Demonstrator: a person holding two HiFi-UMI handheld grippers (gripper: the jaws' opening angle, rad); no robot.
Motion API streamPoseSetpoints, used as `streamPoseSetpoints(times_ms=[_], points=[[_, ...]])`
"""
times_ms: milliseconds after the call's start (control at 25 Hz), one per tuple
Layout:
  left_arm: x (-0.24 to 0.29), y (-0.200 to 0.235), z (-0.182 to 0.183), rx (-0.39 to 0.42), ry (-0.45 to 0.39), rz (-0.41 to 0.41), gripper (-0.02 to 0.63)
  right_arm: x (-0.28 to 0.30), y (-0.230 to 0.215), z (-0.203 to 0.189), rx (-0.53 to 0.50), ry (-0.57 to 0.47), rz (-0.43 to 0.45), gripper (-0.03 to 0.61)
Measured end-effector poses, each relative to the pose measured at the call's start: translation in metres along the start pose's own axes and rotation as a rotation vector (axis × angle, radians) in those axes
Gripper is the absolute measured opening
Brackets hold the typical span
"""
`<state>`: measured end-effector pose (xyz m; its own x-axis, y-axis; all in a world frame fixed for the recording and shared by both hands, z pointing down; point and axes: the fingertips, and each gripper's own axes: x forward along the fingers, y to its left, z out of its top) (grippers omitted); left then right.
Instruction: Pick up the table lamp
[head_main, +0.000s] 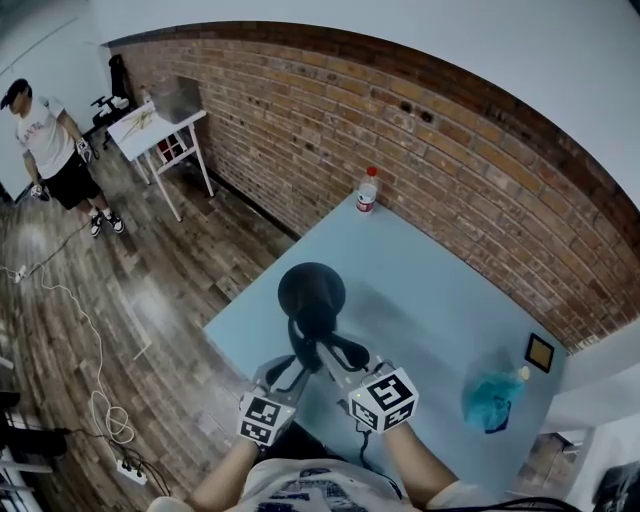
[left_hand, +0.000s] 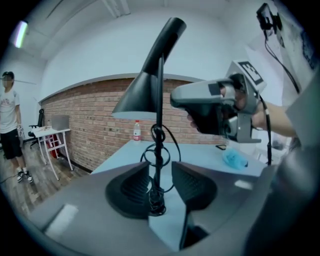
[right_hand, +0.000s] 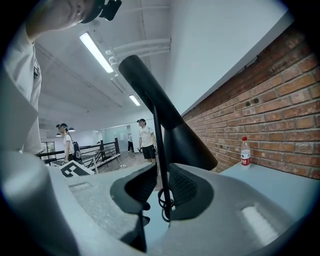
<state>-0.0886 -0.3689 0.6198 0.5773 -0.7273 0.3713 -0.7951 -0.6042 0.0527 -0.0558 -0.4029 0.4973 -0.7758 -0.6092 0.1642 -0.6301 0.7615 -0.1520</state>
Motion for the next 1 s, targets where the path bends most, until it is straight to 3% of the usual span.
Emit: streamPoseSetpoints(times_ms=[120,240,1000], points=[[0.008,0.001,-0.007,-0.004,0.015,-0.019,0.114,0.008,0.0,0.0,0.006,0.0,0.022,0.077],[0.018,0.004,-0.014,-0.013,0.035,-0.038,0.136,0.014,0.001,0.0,0.014,0.004,0.047,0.118],[0.066,0.012,-0.043,-0.025,0.095,-0.103,0.138,0.03,0.002,-0.007,0.01,-0.001,0.117,0.11]])
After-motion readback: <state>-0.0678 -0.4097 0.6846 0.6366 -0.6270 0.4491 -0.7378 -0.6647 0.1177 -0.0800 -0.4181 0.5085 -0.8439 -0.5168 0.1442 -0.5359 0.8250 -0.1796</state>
